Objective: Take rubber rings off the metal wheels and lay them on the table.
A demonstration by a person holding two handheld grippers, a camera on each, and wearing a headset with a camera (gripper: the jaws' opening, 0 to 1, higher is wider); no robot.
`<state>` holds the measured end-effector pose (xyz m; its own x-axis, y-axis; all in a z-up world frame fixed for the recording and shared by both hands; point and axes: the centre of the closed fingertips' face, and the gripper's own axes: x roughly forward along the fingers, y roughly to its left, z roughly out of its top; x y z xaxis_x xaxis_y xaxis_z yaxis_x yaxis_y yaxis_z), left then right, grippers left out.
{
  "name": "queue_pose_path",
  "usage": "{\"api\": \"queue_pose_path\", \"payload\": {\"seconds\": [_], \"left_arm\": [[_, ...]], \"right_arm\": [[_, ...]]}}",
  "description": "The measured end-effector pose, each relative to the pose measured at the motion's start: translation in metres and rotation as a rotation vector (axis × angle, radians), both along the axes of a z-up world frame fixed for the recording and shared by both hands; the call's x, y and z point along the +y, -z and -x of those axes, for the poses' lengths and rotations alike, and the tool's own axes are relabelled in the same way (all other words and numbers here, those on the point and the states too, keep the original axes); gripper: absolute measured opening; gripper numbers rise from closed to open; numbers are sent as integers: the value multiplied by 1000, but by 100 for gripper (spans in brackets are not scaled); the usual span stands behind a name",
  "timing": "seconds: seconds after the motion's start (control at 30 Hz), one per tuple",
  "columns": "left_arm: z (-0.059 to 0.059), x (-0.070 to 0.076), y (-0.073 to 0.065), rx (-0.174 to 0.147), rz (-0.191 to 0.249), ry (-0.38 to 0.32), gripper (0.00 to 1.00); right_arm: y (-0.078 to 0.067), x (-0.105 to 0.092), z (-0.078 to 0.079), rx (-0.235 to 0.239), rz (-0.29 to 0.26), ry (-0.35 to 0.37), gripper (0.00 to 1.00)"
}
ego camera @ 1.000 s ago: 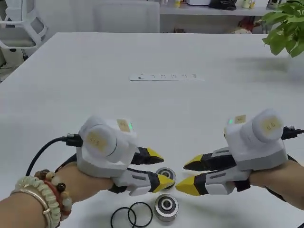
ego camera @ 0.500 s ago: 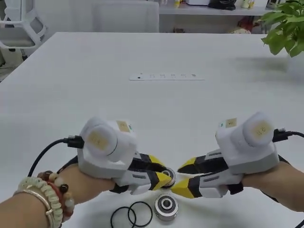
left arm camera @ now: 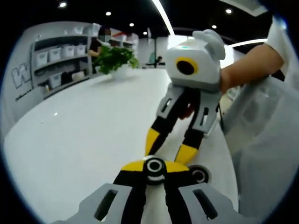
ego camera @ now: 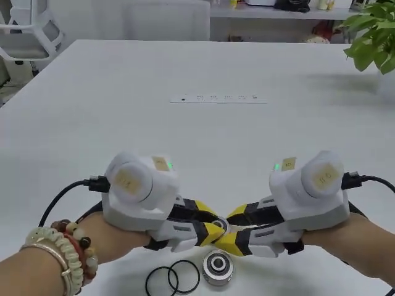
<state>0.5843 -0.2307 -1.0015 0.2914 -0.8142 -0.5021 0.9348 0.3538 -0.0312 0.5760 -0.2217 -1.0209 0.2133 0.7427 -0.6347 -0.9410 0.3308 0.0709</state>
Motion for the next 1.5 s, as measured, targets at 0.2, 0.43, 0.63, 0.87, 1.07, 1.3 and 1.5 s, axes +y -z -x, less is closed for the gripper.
{"api": "queue_pose_path", "payload": {"seconds": [0.2, 0.43, 0.63, 0.87, 1.07, 1.3, 1.5], "left_arm": [[0, 0, 0, 0, 0, -2, 15], [0, 0, 0, 0, 1, -3, 15], [0, 0, 0, 0, 0, -4, 15], [0, 0, 0, 1, 1, -5, 15], [0, -1, 0, 1, 1, -5, 15], [0, -1, 0, 2, 1, -5, 15], [-1, -1, 0, 2, 2, -5, 15]], "right_arm": [[-1, -5, 1, 6, 11, -8, 19], [-1, -6, 2, 20, 12, -7, 19], [-1, -7, 2, 23, 4, 0, 23], [-1, -3, 0, 19, -5, 7, 24], [-1, -5, 2, 24, -3, -11, 20], [0, -9, 2, 32, 2, -21, 15], [-1, -9, 3, 34, -2, -23, 16]]}}
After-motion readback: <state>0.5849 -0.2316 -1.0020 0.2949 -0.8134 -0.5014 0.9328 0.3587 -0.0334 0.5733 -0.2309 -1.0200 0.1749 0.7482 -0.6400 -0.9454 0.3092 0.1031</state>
